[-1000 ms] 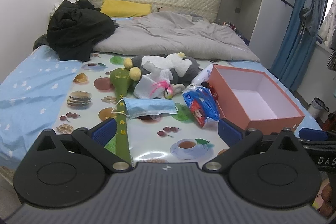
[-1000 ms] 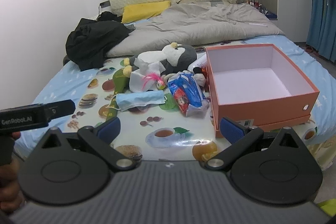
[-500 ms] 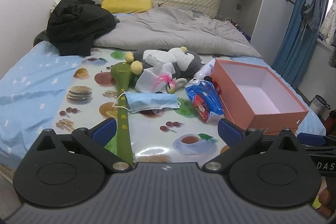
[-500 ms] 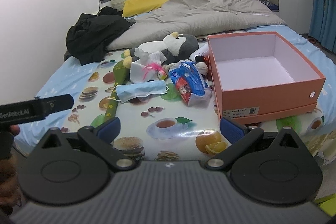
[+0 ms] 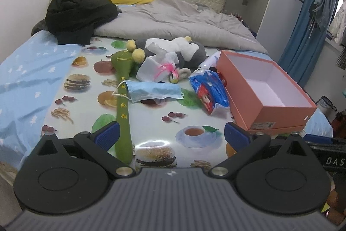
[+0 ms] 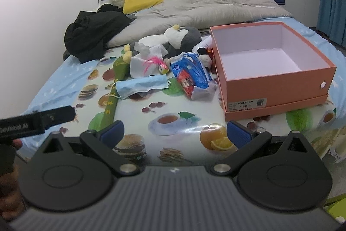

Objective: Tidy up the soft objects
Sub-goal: 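Move both tools toward the blue mask and blue snack bag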

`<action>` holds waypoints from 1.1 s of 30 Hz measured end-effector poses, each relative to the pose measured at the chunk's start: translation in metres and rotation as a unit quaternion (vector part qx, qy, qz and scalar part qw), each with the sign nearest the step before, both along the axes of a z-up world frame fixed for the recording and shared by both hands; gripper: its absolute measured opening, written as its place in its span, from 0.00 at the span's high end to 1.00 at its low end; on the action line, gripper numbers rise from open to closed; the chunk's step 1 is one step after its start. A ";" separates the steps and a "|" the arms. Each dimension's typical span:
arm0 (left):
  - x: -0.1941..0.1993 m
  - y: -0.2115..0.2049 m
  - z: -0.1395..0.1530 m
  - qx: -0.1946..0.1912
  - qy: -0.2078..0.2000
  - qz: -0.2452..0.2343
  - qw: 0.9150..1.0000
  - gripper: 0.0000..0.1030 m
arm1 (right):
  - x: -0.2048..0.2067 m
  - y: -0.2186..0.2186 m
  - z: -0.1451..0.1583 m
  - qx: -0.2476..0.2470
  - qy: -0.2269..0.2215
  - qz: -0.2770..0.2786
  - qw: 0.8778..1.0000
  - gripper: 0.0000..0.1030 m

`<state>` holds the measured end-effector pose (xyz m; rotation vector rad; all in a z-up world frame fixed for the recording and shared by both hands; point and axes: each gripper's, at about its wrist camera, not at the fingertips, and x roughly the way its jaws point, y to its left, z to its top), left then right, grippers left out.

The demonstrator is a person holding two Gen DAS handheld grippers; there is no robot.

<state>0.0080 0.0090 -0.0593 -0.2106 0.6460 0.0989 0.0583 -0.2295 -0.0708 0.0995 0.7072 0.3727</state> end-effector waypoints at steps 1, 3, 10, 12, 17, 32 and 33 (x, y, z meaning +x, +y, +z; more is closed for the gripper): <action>-0.002 0.000 0.000 -0.001 -0.001 0.000 1.000 0.00 | 0.000 0.000 0.001 0.000 -0.003 -0.002 1.000 0.00; -0.002 0.000 -0.001 -0.003 -0.003 -0.001 1.000 0.00 | 0.001 0.000 0.002 -0.002 -0.008 -0.004 1.000 0.00; 0.002 0.003 -0.002 -0.005 0.004 -0.003 1.000 0.00 | 0.005 -0.002 0.001 0.002 -0.004 -0.004 1.000 0.00; 0.001 0.003 -0.002 -0.005 0.004 -0.003 1.000 0.00 | 0.006 -0.002 0.000 0.002 -0.002 -0.005 1.000 0.00; 0.003 0.003 -0.004 -0.005 0.003 -0.004 1.000 0.00 | 0.007 -0.002 -0.001 0.001 -0.001 -0.007 1.000 0.00; 0.039 0.022 -0.024 -0.013 0.023 -0.018 0.999 0.00 | 0.027 0.005 -0.013 -0.009 -0.014 -0.001 1.000 0.00; 0.045 0.026 -0.027 -0.016 0.024 -0.019 0.999 0.00 | 0.031 0.006 -0.015 -0.008 -0.013 0.000 1.000 0.01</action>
